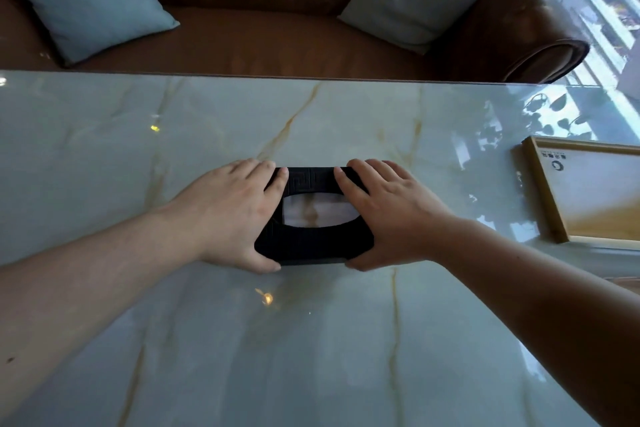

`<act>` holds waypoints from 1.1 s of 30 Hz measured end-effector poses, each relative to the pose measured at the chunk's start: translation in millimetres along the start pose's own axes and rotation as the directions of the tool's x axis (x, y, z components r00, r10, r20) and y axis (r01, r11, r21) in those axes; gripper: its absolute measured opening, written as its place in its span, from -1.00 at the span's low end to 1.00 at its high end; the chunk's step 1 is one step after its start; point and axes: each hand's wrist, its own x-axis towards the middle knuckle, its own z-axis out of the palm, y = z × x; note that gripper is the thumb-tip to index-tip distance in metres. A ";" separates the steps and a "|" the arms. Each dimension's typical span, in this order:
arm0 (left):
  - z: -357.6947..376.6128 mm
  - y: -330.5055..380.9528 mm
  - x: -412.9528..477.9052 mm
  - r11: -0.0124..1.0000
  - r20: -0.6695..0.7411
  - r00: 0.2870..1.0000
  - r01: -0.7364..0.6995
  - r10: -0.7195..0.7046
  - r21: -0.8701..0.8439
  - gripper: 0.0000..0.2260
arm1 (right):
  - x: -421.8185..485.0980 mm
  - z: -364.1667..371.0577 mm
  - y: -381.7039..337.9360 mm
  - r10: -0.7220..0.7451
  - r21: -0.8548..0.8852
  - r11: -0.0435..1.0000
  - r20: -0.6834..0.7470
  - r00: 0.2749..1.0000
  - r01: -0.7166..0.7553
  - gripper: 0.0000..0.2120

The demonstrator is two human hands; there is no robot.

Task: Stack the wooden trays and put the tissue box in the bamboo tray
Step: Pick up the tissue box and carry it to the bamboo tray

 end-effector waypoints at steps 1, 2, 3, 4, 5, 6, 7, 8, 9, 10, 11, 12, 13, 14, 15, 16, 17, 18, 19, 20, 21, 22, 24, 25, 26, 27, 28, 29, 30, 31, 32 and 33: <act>-6.9 7.5 2.6 1.000 -0.003 1.000 0.000 0.000 0.005 0.12 | -7.9 -0.8 6.6 0.008 0.006 1.000 -0.007 1.000 -0.008 0.14; -16.5 18.7 7.8 1.000 -0.002 1.000 0.006 -0.006 0.004 0.12 | -19.2 -2.0 16.5 0.014 0.006 1.000 -0.014 1.000 -0.014 0.13; -21.8 24.6 10.8 1.000 0.003 1.000 0.009 -0.009 -0.003 0.13 | -24.9 -2.3 21.6 0.016 0.002 1.000 -0.012 1.000 -0.016 0.13; -29.4 33.9 15.5 1.000 0.005 1.000 0.015 -0.015 -0.009 0.13 | -33.6 -2.5 29.8 0.018 0.005 1.000 -0.013 1.000 -0.018 0.13; -36.8 44.2 21.5 1.000 0.001 1.000 0.012 -0.012 -0.008 0.13 | -43.7 -2.8 38.8 0.022 0.007 1.000 -0.012 1.000 -0.022 0.13; -45.8 56.5 29.5 1.000 -0.002 1.000 0.010 -0.010 -0.004 0.14 | -55.7 -2.6 50.4 0.029 0.013 0.999 -0.014 0.999 -0.029 0.13; -54.0 68.4 37.6 1.000 -0.004 1.000 0.003 -0.003 -0.002 0.14 | -67.6 -1.9 62.0 0.039 0.015 0.999 -0.016 0.999 -0.038 0.13; -62.1 80.5 46.7 1.000 -0.003 1.000 -0.002 0.002 0.004 0.14 | -79.4 -0.7 74.5 0.051 0.017 0.999 -0.020 0.998 -0.051 0.12; -69.8 93.0 57.5 1.000 -0.009 1.000 -0.010 0.010 0.011 0.14 | -91.7 0.9 88.1 0.068 0.014 0.998 -0.019 0.998 -0.068 0.12; -77.4 105.8 68.8 1.000 -0.014 1.000 -0.013 0.013 0.013 0.14 | -103.7 2.9 102.5 0.078 0.006 0.997 -0.019 0.997 -0.078 0.12; -83.0 114.8 77.2 1.000 -0.017 1.000 -0.012 0.012 0.014 0.14 | -111.3 3.9 113.5 0.081 -0.005 0.997 -0.016 0.997 -0.081 0.13; -89.3 127.0 88.4 1.000 -0.022 1.000 -0.014 0.014 0.016 0.14 | -121.5 5.3 127.6 0.089 -0.014 0.996 -0.015 0.996 -0.090 0.13; -95.4 140.4 100.3 1.000 -0.029 0.999 -0.018 0.019 0.014 0.14 | -132.4 7.0 142.3 0.101 -0.025 0.995 -0.006 0.995 -0.101 0.14; -100.9 154.3 112.8 1.000 -0.037 0.999 -0.021 0.022 0.007 0.14 | -143.9 9.4 157.6 0.110 -0.035 0.993 0.000 0.994 -0.109 0.15; -104.8 164.7 122.6 1.000 -0.043 0.999 -0.023 0.023 -0.004 0.15 | -151.8 11.1 170.2 0.113 -0.044 0.993 0.004 0.994 -0.113 0.16; -109.3 177.8 135.0 0.999 -0.052 0.998 -0.032 0.032 -0.013 0.15 | -162.5 14.4 185.2 0.120 -0.047 0.992 0.013 0.993 -0.119 0.16; -114.4 192.1 149.6 0.999 -0.058 0.997 -0.045 0.043 -0.025 0.16 | -174.5 17.8 202.1 0.128 -0.049 0.991 0.024 0.992 -0.127 0.16; -116.7 200.0 157.8 0.998 -0.056 0.997 -0.050 0.047 -0.039 0.16 | -180.7 21.0 213.0 0.127 -0.046 0.991 0.031 0.991 -0.126 0.17; -120.1 211.4 170.2 0.997 -0.064 0.996 -0.060 0.057 -0.050 0.16 | -190.2 25.6 228.2 0.137 -0.037 0.990 0.041 0.990 -0.135 0.17; -124.1 222.7 184.5 0.996 -0.075 0.995 -0.068 0.064 -0.057 0.17 | -199.6 29.6 244.8 0.148 -0.027 0.989 0.050 0.988 -0.147 0.17; -127.1 230.6 194.8 0.995 -0.086 0.994 -0.072 0.066 -0.069 0.17 | -206.1 33.2 257.0 0.151 -0.017 0.989 0.057 0.987 -0.150 0.18; -130.9 240.1 206.2 0.994 -0.093 0.993 -0.080 0.072 -0.078 0.17 | -213.6 37.0 271.0 0.156 -0.009 0.988 0.062 0.986 -0.156 0.18; -136.8 259.6 231.1 0.992 -0.106 0.991 -0.092 0.083 -0.084 0.16 | -227.9 45.4 298.4 0.172 -0.003 0.985 0.062 0.983 -0.172 0.19; -139.6 268.5 243.3 0.991 -0.113 0.990 -0.099 0.089 -0.087 0.16 | -233.9 49.1 311.5 0.181 0.001 0.983 0.061 0.982 -0.181 0.19; -142.4 278.0 256.2 0.990 -0.117 0.988 -0.108 0.097 -0.091 0.16 | -240.1 53.7 325.2 0.190 0.007 0.982 0.060 0.980 -0.190 0.19; -144.9 285.8 267.2 0.989 -0.119 0.988 -0.113 0.102 -0.093 0.16 | -244.9 57.7 337.2 0.193 0.012 0.981 0.058 0.979 -0.194 0.19; -147.6 292.5 277.3 0.988 -0.122 0.987 -0.116 0.104 -0.098 0.16 | -248.9 61.8 348.7 0.196 0.016 0.980 0.059 0.979 -0.197 0.19; -149.3 299.0 287.5 0.988 -0.120 0.987 -0.119 0.106 -0.103 0.17 | -252.2 66.1 359.2 0.201 0.022 0.979 0.066 0.977 -0.203 0.20; -150.4 305.1 297.2 0.987 -0.117 0.987 -0.122 0.109 -0.109 0.17 | -254.9 70.4 368.7 0.207 0.030 0.977 0.072 0.976 -0.210 0.21; -152.5 310.3 306.5 0.985 -0.110 0.988 -0.124 0.111 -0.119 0.17 | -257.1 72.9 378.2 0.213 0.039 0.975 0.085 0.973 -0.217 0.22; -153.4 317.3 316.8 0.983 -0.102 0.988 -0.130 0.117 -0.128 0.17 | -260.0 77.8 388.0 0.220 0.055 0.973 0.097 0.971 -0.226 0.23; -155.5 319.7 323.4 0.982 -0.099 0.988 -0.130 0.117 -0.137 0.17 | -260.5 78.5 394.5 0.223 0.067 0.971 0.101 0.970 -0.230 0.23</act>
